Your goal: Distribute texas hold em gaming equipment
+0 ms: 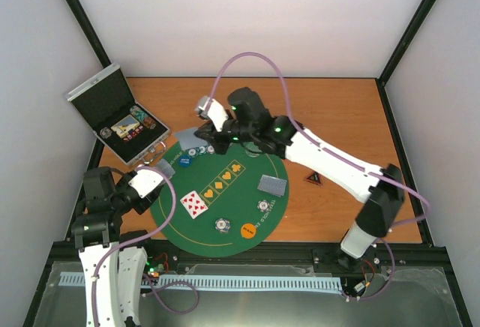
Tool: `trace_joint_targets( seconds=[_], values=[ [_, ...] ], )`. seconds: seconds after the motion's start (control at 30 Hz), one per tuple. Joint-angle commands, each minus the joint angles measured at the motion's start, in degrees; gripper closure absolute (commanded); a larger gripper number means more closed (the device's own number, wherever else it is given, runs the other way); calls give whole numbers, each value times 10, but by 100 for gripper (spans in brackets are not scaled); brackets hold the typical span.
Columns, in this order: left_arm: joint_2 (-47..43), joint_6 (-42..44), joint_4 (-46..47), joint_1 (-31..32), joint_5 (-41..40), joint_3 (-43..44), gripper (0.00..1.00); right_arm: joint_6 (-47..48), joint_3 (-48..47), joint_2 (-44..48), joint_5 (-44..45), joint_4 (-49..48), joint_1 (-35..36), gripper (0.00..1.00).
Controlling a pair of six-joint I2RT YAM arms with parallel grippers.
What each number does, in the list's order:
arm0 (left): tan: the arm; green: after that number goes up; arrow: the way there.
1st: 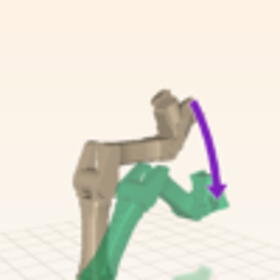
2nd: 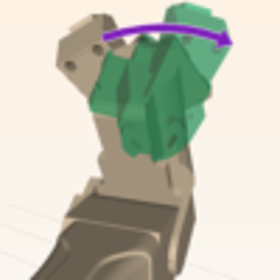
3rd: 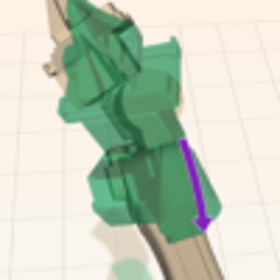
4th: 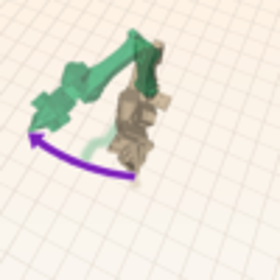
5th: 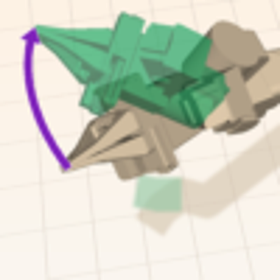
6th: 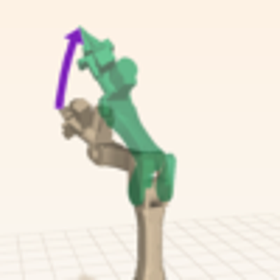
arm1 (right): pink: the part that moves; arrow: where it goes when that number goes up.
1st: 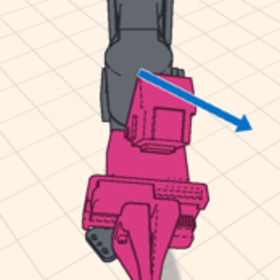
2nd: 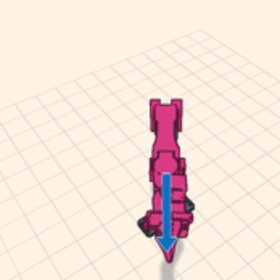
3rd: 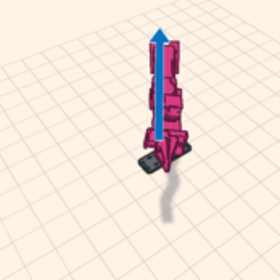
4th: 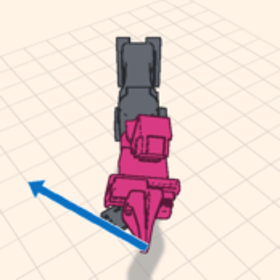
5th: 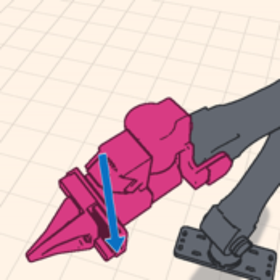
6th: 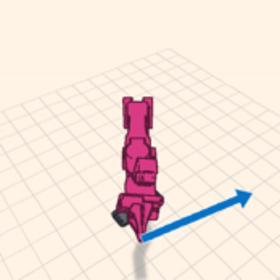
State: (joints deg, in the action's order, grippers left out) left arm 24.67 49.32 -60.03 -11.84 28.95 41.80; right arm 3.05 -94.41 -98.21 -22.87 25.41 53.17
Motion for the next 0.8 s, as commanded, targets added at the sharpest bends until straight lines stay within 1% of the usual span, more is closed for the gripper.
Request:
trace_joint_targets(
  seconds=[0.0, 0.07, 0.13, 0.23, 0.33, 0.47, 0.53, 0.63, 0.77],
  values=[
    [-14, -9, 16, -6, 8, 4, 49, 104, 111, 100, 112, -101, -8, 97],
    [-15, -10, 16, -8, 5, 4, 49, 157, 188, 127, 176, -169, -8, 97],
    [-17, -11, 18, -11, 6, 4, 49, 209, 258, 139, 205, -234, -8, 97],
    [-20, -13, 18, -19, 5, 3, 49, 281, 335, 130, 193, -320, -7, 97],
    [-24, -13, 19, -25, 4, 1, 49, 377, 394, 99, 185, -400, 13, 97],
    [-25, -14, 20, -29, 3, 1, 49, 476, 427, 38, 196, -503, 46, 97],
    [-25, -15, 20, -29, 3, 1, 49, 501, 415, 4, 213, -523, 56, 97],
    [-25, -14, 19, -30, 3, 1, 49, 534, 393, -42, 245, -521, 66, 97],
    [-25, -15, 20, -30, 3, 0, 49, 588, 387, -67, 258, -463, 79, 97]
  ],
)
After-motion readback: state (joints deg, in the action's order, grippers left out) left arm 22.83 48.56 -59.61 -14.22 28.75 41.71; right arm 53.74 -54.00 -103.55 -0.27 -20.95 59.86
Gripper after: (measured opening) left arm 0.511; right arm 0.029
